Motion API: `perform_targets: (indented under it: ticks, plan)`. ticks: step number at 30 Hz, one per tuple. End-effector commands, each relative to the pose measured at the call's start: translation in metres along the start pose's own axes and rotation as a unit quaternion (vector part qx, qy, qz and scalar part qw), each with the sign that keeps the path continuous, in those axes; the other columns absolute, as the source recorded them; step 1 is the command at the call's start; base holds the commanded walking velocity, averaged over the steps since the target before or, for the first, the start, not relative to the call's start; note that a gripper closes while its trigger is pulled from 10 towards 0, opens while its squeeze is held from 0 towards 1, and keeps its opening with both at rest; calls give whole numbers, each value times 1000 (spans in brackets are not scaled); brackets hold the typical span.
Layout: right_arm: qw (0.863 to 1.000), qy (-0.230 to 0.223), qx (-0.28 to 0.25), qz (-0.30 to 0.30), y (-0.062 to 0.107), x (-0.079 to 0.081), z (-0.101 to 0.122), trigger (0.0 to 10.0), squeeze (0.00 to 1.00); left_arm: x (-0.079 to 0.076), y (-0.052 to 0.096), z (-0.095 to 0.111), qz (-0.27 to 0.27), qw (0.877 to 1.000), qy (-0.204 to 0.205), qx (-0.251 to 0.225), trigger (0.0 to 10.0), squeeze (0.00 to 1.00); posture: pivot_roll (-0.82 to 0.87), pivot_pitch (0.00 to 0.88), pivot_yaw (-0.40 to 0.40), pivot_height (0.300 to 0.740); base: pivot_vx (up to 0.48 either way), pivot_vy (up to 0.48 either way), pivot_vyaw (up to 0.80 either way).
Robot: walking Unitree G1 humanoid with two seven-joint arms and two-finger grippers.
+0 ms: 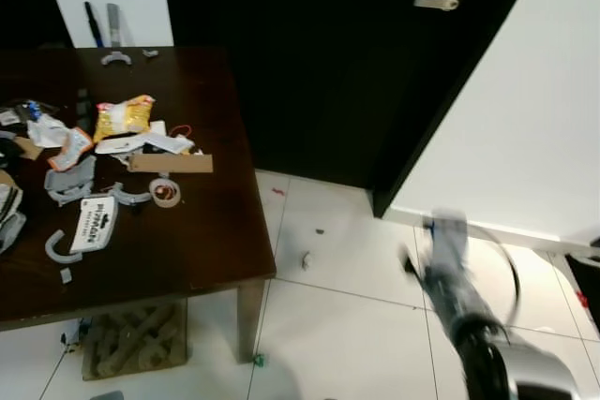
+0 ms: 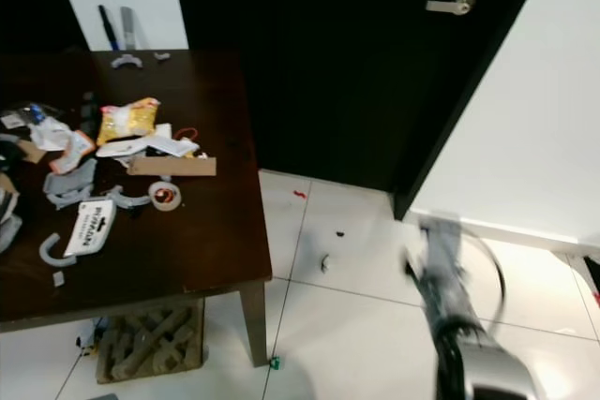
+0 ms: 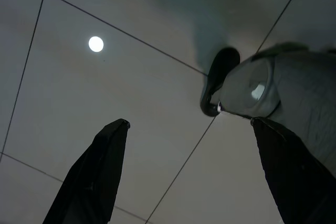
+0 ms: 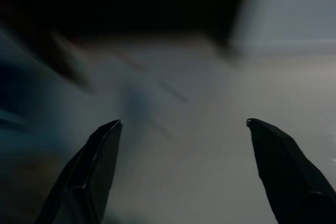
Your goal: Picking trash to rubbish bin
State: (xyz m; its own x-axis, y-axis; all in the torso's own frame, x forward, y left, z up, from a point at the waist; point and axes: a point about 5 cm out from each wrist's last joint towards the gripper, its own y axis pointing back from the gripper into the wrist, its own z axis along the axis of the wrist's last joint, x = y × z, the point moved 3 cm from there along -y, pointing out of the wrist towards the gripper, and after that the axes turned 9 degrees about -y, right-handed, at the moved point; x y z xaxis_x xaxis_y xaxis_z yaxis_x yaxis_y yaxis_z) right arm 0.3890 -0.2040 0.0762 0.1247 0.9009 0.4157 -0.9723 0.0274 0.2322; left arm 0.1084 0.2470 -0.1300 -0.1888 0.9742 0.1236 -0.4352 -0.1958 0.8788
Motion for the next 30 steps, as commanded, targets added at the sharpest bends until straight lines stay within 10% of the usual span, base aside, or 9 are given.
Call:
perform_targets:
  ticks: [1,10,15,30]
  plan:
    - [998,-36,-18,38,-1,9,6,10000,0,7,2,-9,8,1000,-2,13,10000,0,232,103,-72,740,0,0,0]
    - [967,29,-64,246,-5,104,37,10000,0,9,2,-8,14,1000,6,9,10000,0,232,103,-72,740,0,0,599]
    - [893,84,-65,438,19,172,30,10000,0,10,2,-6,17,1000,13,5,10000,0,232,103,-72,740,0,0,644]
    - [869,230,-25,437,25,192,-9,10000,0,5,0,3,10,1000,14,-9,10000,0,256,100,-87,740,0,0,647]
